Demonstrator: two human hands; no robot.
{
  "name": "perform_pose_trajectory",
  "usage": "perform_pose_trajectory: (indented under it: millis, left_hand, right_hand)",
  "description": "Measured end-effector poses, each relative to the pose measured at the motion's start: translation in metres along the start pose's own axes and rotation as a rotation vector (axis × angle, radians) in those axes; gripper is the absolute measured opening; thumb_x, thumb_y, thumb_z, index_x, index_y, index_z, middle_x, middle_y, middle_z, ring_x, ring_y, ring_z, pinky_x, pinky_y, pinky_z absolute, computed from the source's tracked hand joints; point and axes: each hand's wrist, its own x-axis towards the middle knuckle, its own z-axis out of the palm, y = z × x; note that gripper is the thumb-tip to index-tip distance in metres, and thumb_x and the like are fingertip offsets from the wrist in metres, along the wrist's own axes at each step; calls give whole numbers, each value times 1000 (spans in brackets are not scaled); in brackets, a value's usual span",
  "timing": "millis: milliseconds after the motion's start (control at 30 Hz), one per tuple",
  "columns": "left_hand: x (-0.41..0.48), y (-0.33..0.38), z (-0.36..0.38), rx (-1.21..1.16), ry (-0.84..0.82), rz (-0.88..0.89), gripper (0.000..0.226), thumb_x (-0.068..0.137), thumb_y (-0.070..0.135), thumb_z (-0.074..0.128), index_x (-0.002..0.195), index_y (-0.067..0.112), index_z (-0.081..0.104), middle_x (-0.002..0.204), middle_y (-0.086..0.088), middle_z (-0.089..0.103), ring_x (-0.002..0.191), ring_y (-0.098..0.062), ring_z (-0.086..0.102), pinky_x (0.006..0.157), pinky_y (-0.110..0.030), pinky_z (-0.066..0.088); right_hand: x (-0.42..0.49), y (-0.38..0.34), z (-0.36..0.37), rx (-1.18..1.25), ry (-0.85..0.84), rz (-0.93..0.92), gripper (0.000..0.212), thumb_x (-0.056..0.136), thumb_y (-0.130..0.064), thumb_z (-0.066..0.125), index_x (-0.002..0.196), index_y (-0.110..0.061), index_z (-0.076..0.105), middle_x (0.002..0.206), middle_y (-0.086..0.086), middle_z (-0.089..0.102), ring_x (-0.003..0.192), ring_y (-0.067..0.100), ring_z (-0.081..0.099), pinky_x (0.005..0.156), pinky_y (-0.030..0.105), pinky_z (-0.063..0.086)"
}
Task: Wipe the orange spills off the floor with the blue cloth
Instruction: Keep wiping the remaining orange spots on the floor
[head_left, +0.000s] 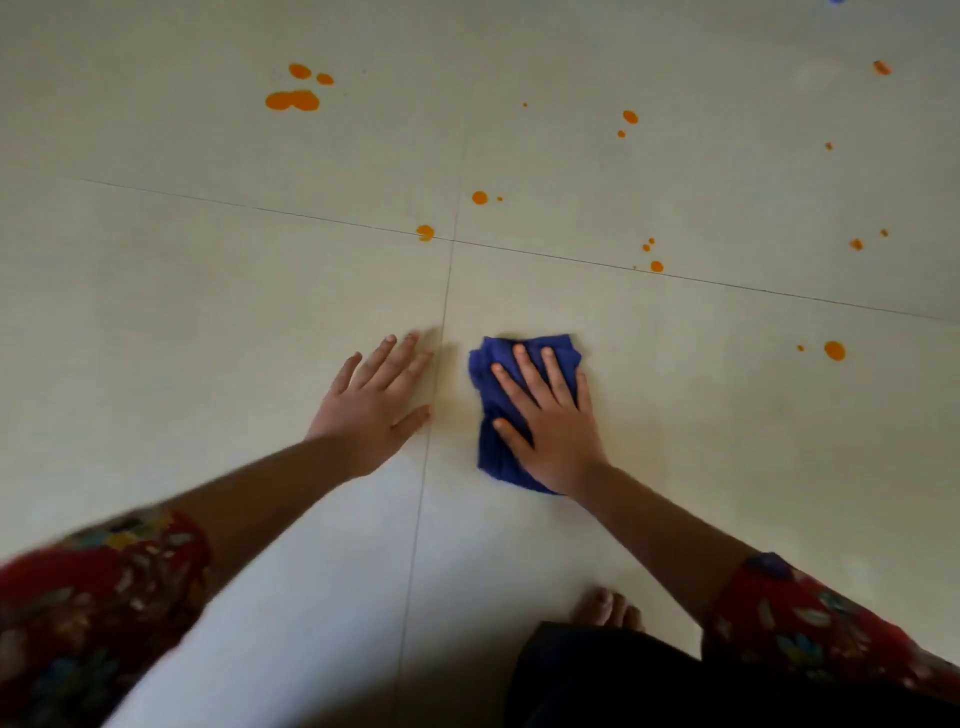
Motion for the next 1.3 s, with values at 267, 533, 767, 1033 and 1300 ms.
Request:
perform_pose_trajectory:
  millis: [267,533,767,1033,1300]
  left_hand:
    - [6,30,43,-8,230,-218,62,99,47,23,155,29,3,163,4,-3,150,-16,-5,121,-43,5]
    - [7,32,46,-6,261,-227,62,98,46,25,155,28,8,163,3,2,150,-17,-1,120,-44,8]
    - [6,30,45,17,245,-240,62,98,47,25,155,29,7,163,4,0,150,-15,-3,121,-42,6]
    - [4,33,45,-8,262,-234,63,97,44,28,155,29,9,163,5,1,150,-15,-2,120,-44,8]
    - [6,32,44,-1,262,-235,62,98,45,28,155,29,9,163,5,2,150,-16,0,120,-45,10]
  right_hand:
    - [-46,59,1,-39,-76,-456,56,100,-50,31,153,-37,19,163,-9,11,151,21,6,118,53,14]
    - [25,25,0,46,81,-217,55,97,-43,36,151,-32,32,160,-2,24,149,27,16,117,56,15]
    - [-30,74,-1,-39,-62,-663,60,96,-52,35,152,-38,20,162,-7,14,150,23,8,118,53,7]
    - [55,66,-7,-8,135,-46,56,95,-46,33,149,-30,35,158,0,30,146,28,24,114,56,23]
    - [40,79,-11,-87,-21,-592,51,101,-48,25,152,-40,23,162,-10,15,150,19,9,119,50,9]
